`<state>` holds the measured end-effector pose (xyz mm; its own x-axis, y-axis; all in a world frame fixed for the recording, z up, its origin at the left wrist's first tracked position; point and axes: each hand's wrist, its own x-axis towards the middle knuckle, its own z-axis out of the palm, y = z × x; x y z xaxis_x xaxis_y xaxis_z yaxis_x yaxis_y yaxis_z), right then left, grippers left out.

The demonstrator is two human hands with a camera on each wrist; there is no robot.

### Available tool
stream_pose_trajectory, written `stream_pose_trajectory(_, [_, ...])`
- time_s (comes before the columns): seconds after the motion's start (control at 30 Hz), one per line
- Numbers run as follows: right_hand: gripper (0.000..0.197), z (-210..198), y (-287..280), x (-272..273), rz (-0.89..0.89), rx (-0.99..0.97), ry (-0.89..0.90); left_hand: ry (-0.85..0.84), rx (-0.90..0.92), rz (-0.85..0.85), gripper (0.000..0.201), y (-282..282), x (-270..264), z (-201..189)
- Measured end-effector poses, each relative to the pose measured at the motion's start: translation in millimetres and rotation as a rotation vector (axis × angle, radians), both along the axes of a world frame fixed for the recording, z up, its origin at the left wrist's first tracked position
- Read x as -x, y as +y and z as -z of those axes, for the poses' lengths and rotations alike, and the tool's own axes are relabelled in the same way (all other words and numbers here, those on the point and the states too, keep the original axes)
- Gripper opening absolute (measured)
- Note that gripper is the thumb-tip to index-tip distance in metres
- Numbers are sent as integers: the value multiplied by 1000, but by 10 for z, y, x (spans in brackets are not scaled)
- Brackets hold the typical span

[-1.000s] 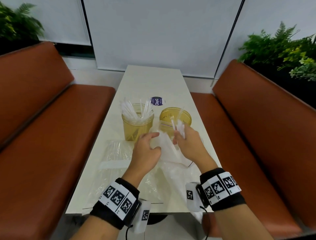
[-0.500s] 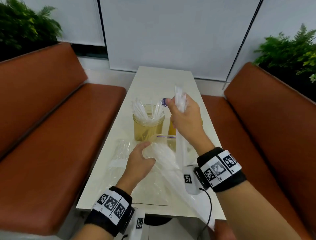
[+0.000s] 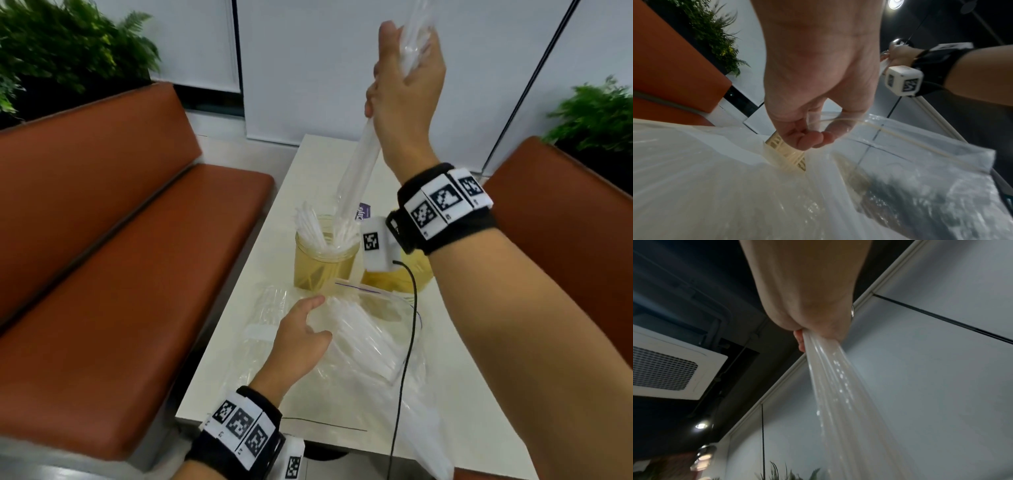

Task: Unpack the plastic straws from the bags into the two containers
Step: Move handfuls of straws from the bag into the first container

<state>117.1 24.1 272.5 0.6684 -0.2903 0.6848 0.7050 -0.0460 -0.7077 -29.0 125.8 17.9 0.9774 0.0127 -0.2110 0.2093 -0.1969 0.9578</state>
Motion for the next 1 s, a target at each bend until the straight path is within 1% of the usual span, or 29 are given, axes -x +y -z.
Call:
stream_pose_trajectory(0.1, [22, 80, 129, -272, 43, 16, 4, 4, -7, 18, 69, 12, 11, 3])
stream_pose_trajectory(0.2, [22, 382, 227, -523, 59, 82, 43, -9, -1, 29, 69, 39, 12, 17])
stream_pose_trajectory(0.3, [24, 836, 264, -717, 73, 164, 157, -23, -6, 38, 69, 69, 2, 12])
stream_pose_trajectory(0.4, [25, 1294, 239, -813, 85, 194, 282, -34, -9, 56, 68, 95, 8, 5])
stream_pose_trajectory(0.47, [28, 1532, 200, -854, 117, 291, 400, -45, -20, 68, 68, 120, 8, 16])
stream_pose_trajectory(0.5, [32, 1608, 174, -867, 133, 351, 466, -51, -27, 70, 68, 130, 6, 22])
stream_pose_trajectory(0.57, [52, 1669, 110, -892, 150, 388, 572, -53, -28, 67, 68, 139, -2, 31])
stream_pose_trajectory(0.6, [58, 1670, 80, -895, 154, 367, 580, -46, -22, 65, 68, 138, -8, 36])
stream_pose_trajectory(0.63, [59, 1662, 57, -895, 148, 319, 564, -38, -16, 63, 68, 136, -15, 40])
stream_pose_trajectory(0.7, [48, 1643, 42, -853, 123, 233, 520, -20, -3, 61, 67, 129, -28, 45])
stream_pose_trajectory(0.73, [42, 1648, 39, -827, 121, 247, 513, -13, 3, 62, 66, 123, -37, 52])
stream_pose_trajectory(0.83, [21, 1718, -4, -833, 176, 425, 565, -8, -6, 69, 67, 101, -61, 67])
stream_pose_trajectory(0.87, [18, 1714, -18, -841, 191, 465, 572, -7, -3, 69, 67, 94, -68, 64])
stream_pose_trajectory(0.9, [21, 1692, -23, -835, 200, 494, 549, -6, 2, 69, 67, 93, -74, 56])
stream_pose_trajectory(0.97, [35, 1659, 1, -800, 194, 556, 429, -7, 0, 68, 66, 94, -96, 52])
stream_pose_trajectory(1.0, [40, 1671, 19, -799, 181, 630, 365, -7, -6, 67, 66, 94, -106, 53])
